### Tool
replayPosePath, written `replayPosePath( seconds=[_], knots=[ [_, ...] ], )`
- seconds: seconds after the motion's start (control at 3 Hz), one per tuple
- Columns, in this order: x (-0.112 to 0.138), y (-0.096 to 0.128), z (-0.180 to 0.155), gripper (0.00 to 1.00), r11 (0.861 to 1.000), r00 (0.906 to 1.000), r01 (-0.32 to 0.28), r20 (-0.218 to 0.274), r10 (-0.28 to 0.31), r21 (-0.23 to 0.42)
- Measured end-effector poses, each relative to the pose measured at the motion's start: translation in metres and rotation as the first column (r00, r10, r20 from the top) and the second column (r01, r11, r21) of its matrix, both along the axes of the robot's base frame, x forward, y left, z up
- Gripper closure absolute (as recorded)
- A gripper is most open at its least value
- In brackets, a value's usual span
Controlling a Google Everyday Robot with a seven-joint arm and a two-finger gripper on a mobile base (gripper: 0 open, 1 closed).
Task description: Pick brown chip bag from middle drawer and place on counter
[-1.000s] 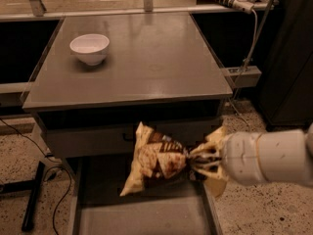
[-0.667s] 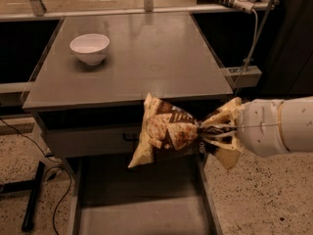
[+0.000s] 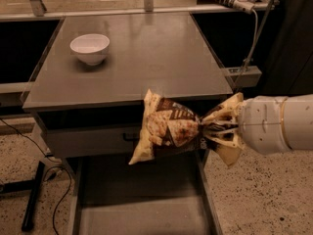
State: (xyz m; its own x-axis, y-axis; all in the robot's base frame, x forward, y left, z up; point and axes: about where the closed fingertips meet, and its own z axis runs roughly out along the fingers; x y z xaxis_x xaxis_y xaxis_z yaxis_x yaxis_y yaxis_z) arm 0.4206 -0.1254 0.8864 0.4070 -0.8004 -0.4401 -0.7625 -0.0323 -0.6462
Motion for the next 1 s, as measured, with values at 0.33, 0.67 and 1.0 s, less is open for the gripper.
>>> replayPosePath(
  seconds=[0.33, 0.67, 1.0],
  knots=[
    [0.026, 0.006, 0.038, 1.00, 0.999, 0.9939, -0.032, 0.105, 0.036, -0.038],
    [0.071, 0.011, 0.083, 1.00, 0.997, 0.9799, -0.065, 0.187, 0.071, -0.038],
    [0.127, 0.018, 0.110, 1.00, 0.996, 0.9738, -0.088, 0.209, 0.089, -0.016]
  ],
)
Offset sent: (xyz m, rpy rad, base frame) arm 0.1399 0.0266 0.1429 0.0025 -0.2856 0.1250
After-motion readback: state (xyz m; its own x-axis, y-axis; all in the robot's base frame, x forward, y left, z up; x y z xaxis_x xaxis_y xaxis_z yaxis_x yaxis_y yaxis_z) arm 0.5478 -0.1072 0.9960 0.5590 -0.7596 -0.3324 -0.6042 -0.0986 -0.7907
